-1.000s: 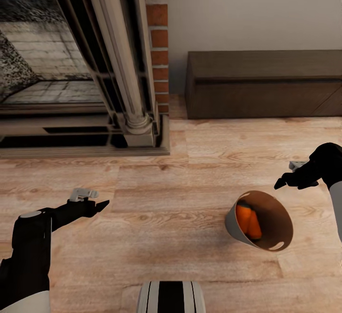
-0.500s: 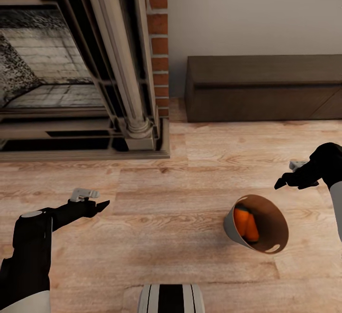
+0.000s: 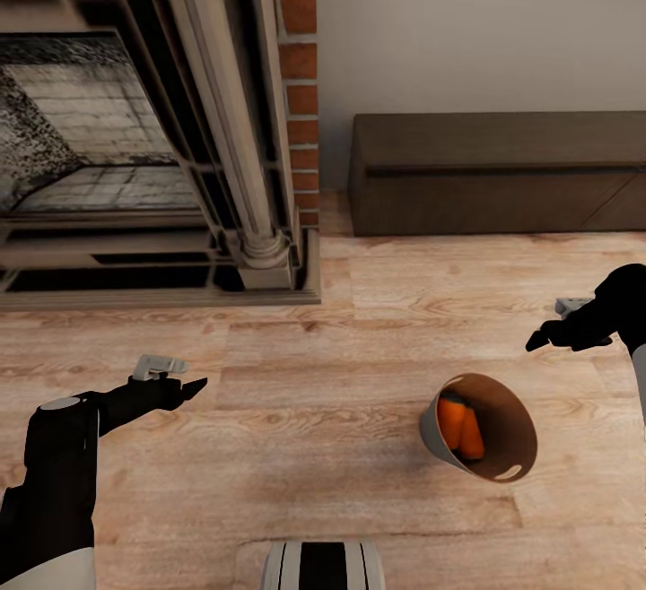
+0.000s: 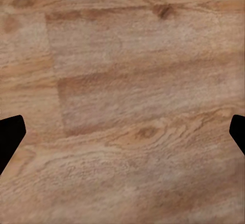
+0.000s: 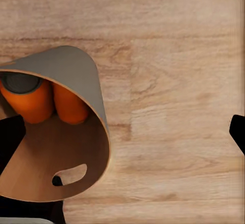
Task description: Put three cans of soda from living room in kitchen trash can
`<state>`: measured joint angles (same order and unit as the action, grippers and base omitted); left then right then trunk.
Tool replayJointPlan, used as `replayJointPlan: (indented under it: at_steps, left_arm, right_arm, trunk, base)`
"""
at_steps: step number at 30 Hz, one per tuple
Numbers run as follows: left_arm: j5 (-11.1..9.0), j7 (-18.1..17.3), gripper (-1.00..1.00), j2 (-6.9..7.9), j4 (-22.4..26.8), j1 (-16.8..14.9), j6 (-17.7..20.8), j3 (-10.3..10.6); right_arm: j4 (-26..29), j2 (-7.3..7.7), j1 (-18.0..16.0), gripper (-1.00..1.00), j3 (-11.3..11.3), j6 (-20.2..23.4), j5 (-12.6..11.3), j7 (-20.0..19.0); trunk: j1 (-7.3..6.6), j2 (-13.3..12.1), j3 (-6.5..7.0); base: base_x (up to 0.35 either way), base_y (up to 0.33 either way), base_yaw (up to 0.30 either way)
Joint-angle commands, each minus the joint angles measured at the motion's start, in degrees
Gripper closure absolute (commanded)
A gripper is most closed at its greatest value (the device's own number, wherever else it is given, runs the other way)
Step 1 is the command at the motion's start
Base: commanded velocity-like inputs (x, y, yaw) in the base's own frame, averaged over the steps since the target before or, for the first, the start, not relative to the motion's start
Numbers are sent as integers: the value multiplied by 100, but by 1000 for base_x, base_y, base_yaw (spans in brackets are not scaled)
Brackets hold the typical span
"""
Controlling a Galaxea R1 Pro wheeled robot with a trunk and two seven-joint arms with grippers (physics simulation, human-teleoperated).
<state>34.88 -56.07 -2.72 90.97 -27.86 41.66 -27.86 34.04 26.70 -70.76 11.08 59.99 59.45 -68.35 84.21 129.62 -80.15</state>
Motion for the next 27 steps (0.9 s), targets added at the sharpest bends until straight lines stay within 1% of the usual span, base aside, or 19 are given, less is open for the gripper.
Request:
replayJointPlan:
  at_steps: [1,3,8,9,11,12,15,17,19,21,22,23,24,25,27]
  left_arm:
    - [1,0,-100,0,0,0,0,0]
    - [1,0,-100,0,0,0,0,0]
    - [-1,21,-100,0,0,0,0,0]
    - [-2,165,-100,0,0,0,0,2]
    - [-9,316,-100,0,0,0,0,11]
    - [-15,441,-100,0,0,0,0,43]
    - [-3,582,-100,4,0,0,0,151]
    - [12,692,-100,8,0,0,2,193]
    - [12,930,-100,18,0,0,20,219]
    - [16,1016,-100,21,0,0,32,226]
    - [24,1077,-100,20,0,0,39,230]
    - [26,1099,-100,19,0,0,44,231]
    - [31,1181,-100,15,0,0,52,234]
    - [33,1323,-100,13,0,0,69,235]
    - [30,1536,-100,11,0,0,99,236]
  right_arm:
    - [32,22,4,-100,0,1,-2,-2]
    - [140,42,33,-100,-1,1,-3,-7]
    - [747,33,395,-100,-17,1,-12,-33]
    - [1109,22,610,-100,-36,1,-9,-138]
    - [1308,18,733,-100,-75,1,-5,-227]
    - [1470,19,844,-100,-136,1,-2,-303]
    - [1775,29,1087,-100,-225,1,-2,-418]
    - [2031,35,1322,-100,-254,1,-1,-505]
    - [2511,36,1761,-100,-276,1,-2,-608]
    - [2758,35,2014,-100,-280,1,-3,-640]
    - [3017,30,2276,-100,-284,1,-6,-661]
    - [3135,28,2389,-100,-285,1,-7,-668]
    - [3512,20,2732,-100,-288,1,-12,-684]
    - [3772,17,2979,-100,-287,1,-20,-692]
    - [4035,15,3226,-100,-284,1,-38,-703]
  trunk:
    - [-22,-42,18]
    - [-66,-122,54]
    - [-176,-322,144]
    - [-198,-362,162]
    - [-242,-443,198]
    - [-264,-483,216]
    - [-330,-603,270]
    - [-374,-683,306]
    - [-418,-764,342]
    - [-462,-844,377]
    - [-484,-884,395]
    - [-506,-924,413]
    - [-528,-964,431]
    - [-549,-1004,449]
    - [-593,-1084,485]
  base:
    - [0,0,0]
    - [0,0,0]
    - [0,0,0]
    - [0,0,0]
    - [0,0,0]
    - [0,0,0]
    - [0,0,0]
    - [0,0,0]
    - [0,0,0]
    - [0,0,0]
    - [0,0,0]
    - [0,0,0]
    - [0,0,0]
    - [0,0,0]
    - [0,0,0]
